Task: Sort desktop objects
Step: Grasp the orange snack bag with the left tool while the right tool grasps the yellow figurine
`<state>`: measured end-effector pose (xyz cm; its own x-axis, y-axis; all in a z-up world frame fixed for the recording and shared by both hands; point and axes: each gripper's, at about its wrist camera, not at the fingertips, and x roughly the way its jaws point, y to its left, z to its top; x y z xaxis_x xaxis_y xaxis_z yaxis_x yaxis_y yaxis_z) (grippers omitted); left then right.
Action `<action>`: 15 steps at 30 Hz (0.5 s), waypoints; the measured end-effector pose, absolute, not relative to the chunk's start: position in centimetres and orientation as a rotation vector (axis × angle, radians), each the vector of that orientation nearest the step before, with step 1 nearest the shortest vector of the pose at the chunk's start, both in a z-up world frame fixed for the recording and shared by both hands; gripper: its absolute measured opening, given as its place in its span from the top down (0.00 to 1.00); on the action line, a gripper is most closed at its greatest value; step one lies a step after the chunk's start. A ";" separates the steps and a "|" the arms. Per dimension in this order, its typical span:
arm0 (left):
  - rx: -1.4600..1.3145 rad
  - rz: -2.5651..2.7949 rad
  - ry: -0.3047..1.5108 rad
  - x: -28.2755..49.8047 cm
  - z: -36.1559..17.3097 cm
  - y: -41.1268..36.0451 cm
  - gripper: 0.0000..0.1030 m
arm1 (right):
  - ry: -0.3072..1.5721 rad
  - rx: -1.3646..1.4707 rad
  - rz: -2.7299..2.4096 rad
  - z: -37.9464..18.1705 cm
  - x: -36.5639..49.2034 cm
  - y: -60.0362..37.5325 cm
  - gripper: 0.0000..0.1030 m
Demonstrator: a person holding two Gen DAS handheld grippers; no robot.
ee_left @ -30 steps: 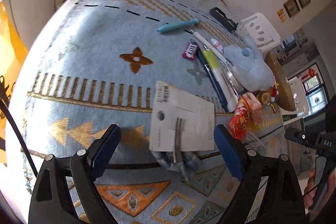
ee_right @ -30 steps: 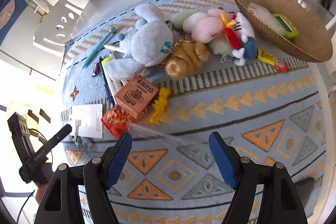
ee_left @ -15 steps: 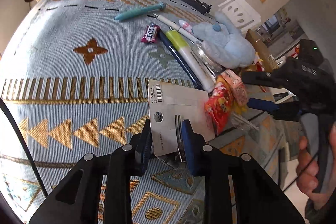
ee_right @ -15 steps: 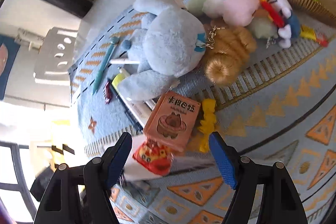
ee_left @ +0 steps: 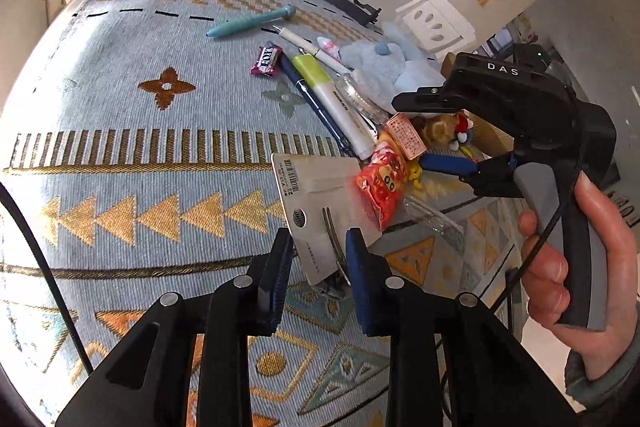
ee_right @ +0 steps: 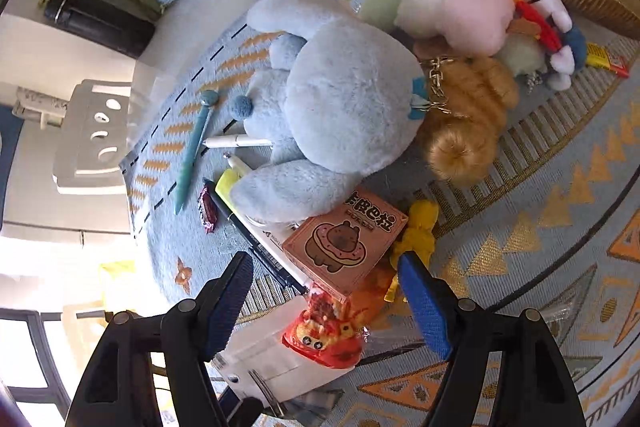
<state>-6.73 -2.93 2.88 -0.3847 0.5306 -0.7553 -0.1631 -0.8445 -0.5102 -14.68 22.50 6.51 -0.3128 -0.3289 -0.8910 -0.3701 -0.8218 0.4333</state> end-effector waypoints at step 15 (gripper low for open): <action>-1.353 2.232 -0.295 -8.5 5.9 -0.1 0.76 | 0.618 -1.784 2.385 5.7 -9.0 27.4 0.29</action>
